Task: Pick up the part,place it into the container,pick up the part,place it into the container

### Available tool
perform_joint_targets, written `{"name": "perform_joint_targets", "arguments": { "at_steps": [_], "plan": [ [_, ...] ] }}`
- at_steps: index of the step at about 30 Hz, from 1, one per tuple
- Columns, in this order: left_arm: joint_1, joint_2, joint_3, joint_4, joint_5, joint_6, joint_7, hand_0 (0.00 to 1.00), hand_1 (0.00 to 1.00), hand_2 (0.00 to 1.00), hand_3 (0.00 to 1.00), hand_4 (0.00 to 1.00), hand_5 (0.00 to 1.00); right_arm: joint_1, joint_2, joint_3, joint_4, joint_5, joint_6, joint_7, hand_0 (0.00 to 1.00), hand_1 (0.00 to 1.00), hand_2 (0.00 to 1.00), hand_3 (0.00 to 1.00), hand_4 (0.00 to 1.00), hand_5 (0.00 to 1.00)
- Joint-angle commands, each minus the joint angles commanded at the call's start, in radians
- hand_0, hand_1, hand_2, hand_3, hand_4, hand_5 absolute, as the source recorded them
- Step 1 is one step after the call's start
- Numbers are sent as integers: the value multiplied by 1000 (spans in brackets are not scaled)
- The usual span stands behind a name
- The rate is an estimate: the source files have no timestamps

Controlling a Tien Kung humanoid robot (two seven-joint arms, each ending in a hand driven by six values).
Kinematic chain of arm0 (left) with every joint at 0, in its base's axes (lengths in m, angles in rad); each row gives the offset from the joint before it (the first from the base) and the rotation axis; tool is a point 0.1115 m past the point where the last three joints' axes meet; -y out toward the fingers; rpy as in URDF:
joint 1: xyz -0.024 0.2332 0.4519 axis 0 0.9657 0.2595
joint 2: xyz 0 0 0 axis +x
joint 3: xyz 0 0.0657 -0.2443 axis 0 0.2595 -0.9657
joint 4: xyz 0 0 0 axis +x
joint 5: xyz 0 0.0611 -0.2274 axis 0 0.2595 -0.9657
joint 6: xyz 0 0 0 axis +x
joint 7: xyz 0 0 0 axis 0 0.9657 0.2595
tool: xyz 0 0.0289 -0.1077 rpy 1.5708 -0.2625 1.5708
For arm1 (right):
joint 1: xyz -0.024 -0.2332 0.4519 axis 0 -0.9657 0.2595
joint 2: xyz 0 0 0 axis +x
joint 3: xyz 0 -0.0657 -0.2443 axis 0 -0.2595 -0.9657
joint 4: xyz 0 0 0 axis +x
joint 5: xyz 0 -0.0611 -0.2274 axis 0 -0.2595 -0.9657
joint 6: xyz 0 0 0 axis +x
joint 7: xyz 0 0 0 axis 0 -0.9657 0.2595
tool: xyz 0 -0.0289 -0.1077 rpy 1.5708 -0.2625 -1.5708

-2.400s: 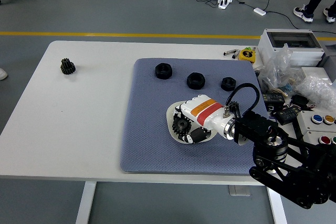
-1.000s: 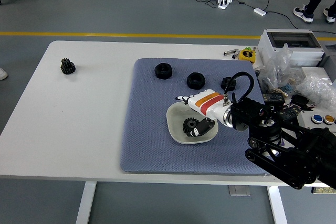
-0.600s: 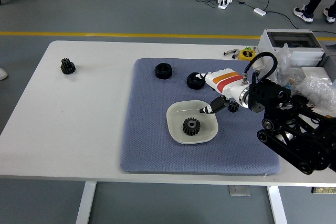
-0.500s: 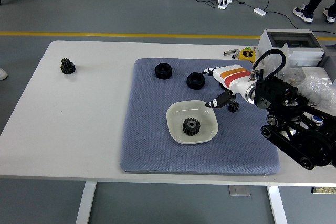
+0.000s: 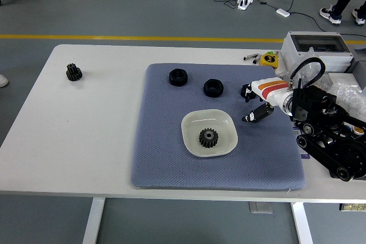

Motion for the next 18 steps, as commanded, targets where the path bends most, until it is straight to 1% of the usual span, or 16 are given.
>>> {"name": "perform_joint_targets", "arguments": {
  "at_steps": [9,11,18],
  "plan": [
    [-4,-2,-3,0,8,0,0,672,638,638,592,643,588,27,6,-50,-77,65,-59,23,272,477,653,567,924,440],
    [-4,-2,-4,0,8,0,0,671,637,638,591,644,589,30,9,-62,-95,79,-72,27,262,477,638,562,917,455],
    [-1,-4,-5,1,8,2,1,671,638,638,591,644,590,27,25,-104,-133,100,-85,35,259,476,631,565,915,458]
  ]
}}
